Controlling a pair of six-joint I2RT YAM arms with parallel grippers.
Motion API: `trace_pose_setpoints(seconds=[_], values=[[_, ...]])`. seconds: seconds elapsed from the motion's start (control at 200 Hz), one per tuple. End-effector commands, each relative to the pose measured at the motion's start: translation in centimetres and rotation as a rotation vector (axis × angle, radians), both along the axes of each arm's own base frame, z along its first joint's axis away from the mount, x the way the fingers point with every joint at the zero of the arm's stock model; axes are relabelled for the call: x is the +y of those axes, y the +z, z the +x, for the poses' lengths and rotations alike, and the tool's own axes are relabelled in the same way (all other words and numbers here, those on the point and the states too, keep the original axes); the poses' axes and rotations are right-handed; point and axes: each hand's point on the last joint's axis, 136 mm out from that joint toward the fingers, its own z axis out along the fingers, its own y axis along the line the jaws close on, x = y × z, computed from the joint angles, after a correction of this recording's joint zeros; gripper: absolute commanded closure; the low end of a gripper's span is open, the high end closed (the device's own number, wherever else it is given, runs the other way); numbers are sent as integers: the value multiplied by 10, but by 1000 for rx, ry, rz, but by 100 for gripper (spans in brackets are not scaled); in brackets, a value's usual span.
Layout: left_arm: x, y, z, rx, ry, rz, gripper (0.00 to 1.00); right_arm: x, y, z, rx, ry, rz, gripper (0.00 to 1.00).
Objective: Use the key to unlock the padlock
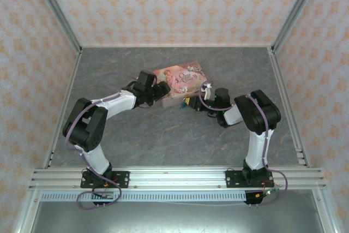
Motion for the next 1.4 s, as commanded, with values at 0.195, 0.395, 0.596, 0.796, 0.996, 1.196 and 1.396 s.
trace_pose_setpoints(seconds=[0.195,0.395,0.596,0.796,0.996,1.196,1.396], values=[[14,-48,-37,179,-8,120,21,1,25,-2,-28,19,53,100],[16,-47,-40,180,-5,117,21,-8,30,7,-1,-57,81,100],[8,-42,-46,175,4,85,21,-16,30,11,40,-130,89,100],[-1,-37,-53,188,60,37,21,-22,22,11,82,-173,75,100],[-15,-30,-57,200,118,-54,20,-27,21,13,117,-229,108,100],[-26,-25,-64,203,106,-66,20,-32,22,18,172,-291,158,100],[-29,-27,-71,214,102,-66,19,-36,20,26,241,-356,223,100]])
